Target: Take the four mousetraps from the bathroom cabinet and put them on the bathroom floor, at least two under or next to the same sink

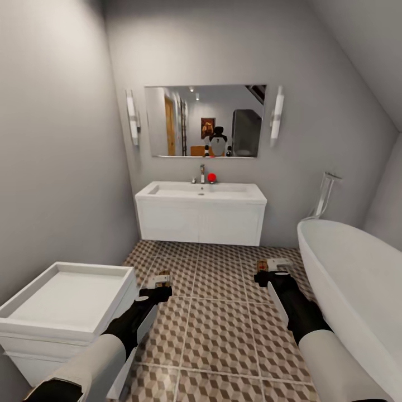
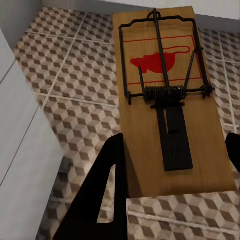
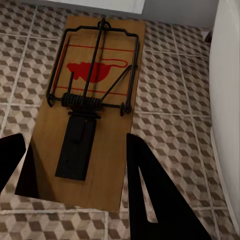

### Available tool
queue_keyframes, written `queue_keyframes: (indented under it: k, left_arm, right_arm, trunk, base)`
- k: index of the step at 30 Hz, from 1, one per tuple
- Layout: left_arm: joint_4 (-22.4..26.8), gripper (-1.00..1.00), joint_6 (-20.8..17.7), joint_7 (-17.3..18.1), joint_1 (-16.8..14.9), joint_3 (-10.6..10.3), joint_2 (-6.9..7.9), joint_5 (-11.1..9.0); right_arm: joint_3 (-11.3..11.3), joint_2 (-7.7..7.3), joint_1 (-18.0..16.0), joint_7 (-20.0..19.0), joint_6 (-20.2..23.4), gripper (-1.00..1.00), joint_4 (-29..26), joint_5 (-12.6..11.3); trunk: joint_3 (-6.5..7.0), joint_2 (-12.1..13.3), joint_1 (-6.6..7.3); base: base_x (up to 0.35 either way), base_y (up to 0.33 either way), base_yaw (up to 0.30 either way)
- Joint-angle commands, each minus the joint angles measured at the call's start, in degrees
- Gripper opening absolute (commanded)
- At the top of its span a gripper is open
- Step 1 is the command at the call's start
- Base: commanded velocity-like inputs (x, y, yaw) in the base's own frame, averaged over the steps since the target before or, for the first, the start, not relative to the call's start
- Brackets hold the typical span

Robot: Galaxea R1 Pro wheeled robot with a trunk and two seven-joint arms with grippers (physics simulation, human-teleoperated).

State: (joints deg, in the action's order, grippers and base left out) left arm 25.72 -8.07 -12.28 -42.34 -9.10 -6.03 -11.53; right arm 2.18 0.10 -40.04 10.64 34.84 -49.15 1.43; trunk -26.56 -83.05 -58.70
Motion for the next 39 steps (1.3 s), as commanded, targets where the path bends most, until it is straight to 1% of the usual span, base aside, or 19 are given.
queue_keyframes:
  k: [1,13,39]
  left_arm:
    - [0.12,-1.00,-0.28,-0.46,-0.03,-0.48,0.06,-0.52]
    - [0.12,-1.00,-0.28,-0.46,-0.03,-0.48,0.06,-0.60]
    - [0.12,-1.00,-0.28,-0.46,-0.03,-0.48,0.06,-0.60]
  right_arm:
    - [0.10,-0.01,-0.03,0.08,0.31,-1.00,-0.07,-0.03]
    - [0.10,-0.01,-0.03,0.08,0.42,-1.00,-0.07,-0.03]
    - [0.10,-0.01,-0.03,0.08,0.62,-1.00,-0.07,-0.01]
  trunk:
    - [-0.07,-0.03,-0.03]
    - [-0.07,-0.03,-0.03]
    - [-0.07,-0.03,-0.03]
  base:
    - [0.322,0.000,0.000]
    - [0.322,-0.011,0.000]
    - [0.322,-0.085,0.000]
